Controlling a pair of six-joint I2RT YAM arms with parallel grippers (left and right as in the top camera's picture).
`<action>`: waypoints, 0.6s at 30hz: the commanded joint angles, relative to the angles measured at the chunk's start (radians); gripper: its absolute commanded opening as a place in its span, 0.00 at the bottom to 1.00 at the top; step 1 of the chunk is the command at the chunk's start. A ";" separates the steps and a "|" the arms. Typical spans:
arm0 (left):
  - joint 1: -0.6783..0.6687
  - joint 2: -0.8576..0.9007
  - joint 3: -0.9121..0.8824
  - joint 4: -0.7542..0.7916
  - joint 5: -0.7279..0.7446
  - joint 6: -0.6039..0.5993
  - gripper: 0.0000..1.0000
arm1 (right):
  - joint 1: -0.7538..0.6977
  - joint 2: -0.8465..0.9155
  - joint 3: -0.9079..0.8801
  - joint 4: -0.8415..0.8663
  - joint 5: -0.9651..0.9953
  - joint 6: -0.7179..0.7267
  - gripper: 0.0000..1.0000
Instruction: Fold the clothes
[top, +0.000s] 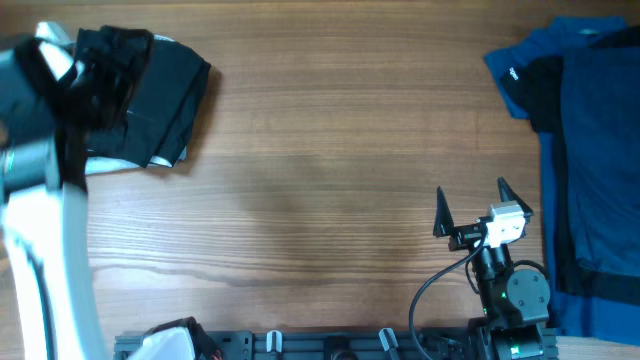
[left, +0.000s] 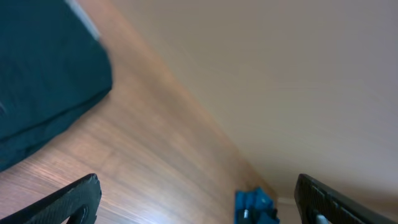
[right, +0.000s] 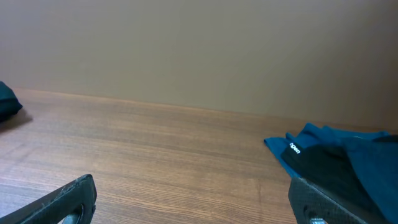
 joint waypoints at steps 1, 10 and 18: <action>-0.066 -0.214 0.003 -0.063 -0.146 0.005 1.00 | -0.004 -0.012 -0.002 0.003 0.014 0.016 1.00; -0.224 -0.734 -0.251 -0.148 -0.348 0.005 1.00 | -0.004 -0.011 -0.002 0.003 0.014 0.017 1.00; -0.224 -0.985 -0.679 -0.085 -0.405 0.005 1.00 | -0.004 -0.011 -0.002 0.003 0.014 0.017 1.00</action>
